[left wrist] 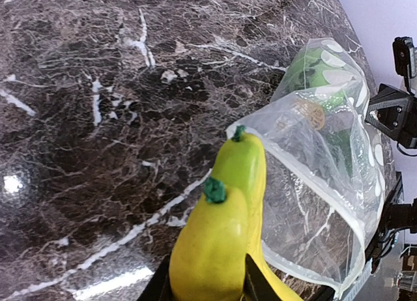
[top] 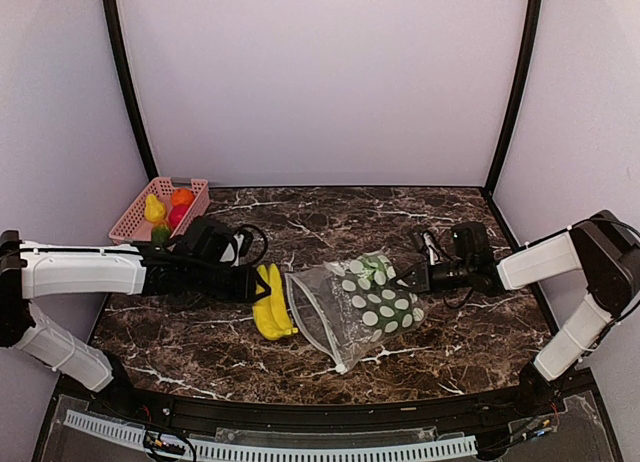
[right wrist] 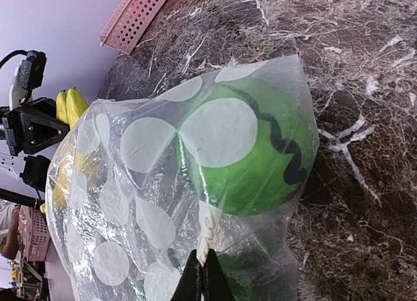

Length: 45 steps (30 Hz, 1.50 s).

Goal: Open the zip-top bag and remove the fake food

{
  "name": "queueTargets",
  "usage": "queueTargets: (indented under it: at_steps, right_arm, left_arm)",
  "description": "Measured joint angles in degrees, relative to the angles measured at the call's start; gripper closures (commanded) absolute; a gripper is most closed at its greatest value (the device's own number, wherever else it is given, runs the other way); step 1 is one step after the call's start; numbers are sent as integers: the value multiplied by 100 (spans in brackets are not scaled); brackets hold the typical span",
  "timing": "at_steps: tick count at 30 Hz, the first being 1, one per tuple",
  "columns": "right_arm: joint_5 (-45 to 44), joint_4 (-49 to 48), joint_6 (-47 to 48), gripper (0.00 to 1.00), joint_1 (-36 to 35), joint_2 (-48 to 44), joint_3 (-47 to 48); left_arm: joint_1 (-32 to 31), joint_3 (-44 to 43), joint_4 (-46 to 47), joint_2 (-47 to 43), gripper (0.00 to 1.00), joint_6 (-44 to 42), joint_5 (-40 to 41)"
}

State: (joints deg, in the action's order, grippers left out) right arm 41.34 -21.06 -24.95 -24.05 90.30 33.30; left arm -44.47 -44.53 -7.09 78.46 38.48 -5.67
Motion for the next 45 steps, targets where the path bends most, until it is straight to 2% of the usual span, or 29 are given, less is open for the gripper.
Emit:
queueTargets:
  at_steps: [5, 10, 19, 24, 28, 34, 40, 45]
  right_arm:
    - [4, 9, 2, 100, 11, 0, 0]
    - [39, 7, 0, 100, 11, 0, 0]
    - [136, -44, -4, 100, 13, 0, 0]
    - [203, -116, -7, 100, 13, 2, 0]
    - [238, -173, -22, 100, 13, 2, -4]
    - [256, -216, -22, 100, 13, 11, -63]
    - [284, -306, -24, 100, 17, 66, -63]
    - [341, -339, -52, 100, 20, 122, -63]
  left_arm:
    - [540, -85, -688, -527, 76, -361, 181]
    - [1668, -715, -1338, -702, 76, -911, 221]
    - [3969, -2605, -2205, 31, 77, -1971, 225]
    - [4710, -3237, -2334, 505, 77, -2159, 164]
    - [5027, -3757, -2437, 1047, 76, -2293, 299]
    - [5134, -4260, -2594, 1639, 75, -2754, 933]
    - [5134, -4240, -2391, 1738, 73, -3449, 1716]
    - [5134, -3812, -1554, 1729, 74, -4052, 2201]
